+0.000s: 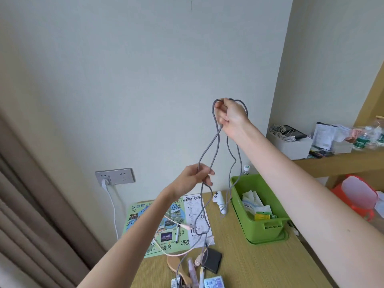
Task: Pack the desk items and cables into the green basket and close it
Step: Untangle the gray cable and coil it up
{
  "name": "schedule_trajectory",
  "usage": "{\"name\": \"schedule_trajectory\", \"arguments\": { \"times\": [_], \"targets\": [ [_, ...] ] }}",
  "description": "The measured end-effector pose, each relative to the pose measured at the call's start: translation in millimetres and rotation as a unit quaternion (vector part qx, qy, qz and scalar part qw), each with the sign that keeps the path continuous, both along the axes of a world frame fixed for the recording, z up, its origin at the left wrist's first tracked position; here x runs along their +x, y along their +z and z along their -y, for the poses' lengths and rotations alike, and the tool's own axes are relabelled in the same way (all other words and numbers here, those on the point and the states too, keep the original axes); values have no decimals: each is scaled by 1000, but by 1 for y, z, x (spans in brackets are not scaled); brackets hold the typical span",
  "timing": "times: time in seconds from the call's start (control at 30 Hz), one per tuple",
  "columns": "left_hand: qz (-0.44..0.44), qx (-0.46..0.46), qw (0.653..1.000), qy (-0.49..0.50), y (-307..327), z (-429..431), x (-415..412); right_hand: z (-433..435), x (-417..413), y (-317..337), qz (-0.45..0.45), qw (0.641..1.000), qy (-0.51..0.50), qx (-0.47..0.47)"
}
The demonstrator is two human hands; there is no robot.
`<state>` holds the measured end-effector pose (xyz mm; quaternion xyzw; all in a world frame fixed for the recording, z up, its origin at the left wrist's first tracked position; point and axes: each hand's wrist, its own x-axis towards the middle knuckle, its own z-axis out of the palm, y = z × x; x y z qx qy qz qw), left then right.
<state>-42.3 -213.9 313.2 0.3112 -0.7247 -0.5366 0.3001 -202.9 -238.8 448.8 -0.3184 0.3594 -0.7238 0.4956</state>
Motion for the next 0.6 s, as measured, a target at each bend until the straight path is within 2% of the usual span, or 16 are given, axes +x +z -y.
{"name": "schedule_trajectory", "arguments": {
  "times": [0.17,0.23,0.3,0.37,0.47,0.53,0.6],
  "targets": [
    [-112,82,985,105,1,10,1,-1,-13,-19,13,999,-11,38],
    [-179,122,968,124,15,17,3,-5,-13,-37,28,998,44,48],
    [-228,160,953,120,28,22,5,-12,-12,-58,2,990,127,64],
    [-262,182,942,105,40,24,8,-21,-4,-81,-79,971,214,73],
    [-267,178,942,99,53,26,10,-35,17,-117,-258,907,321,84],
    [-259,175,944,109,59,27,12,-42,30,-136,-357,863,349,82],
    [-246,172,946,122,62,29,17,-45,38,-149,-412,845,334,69]
  ]
}}
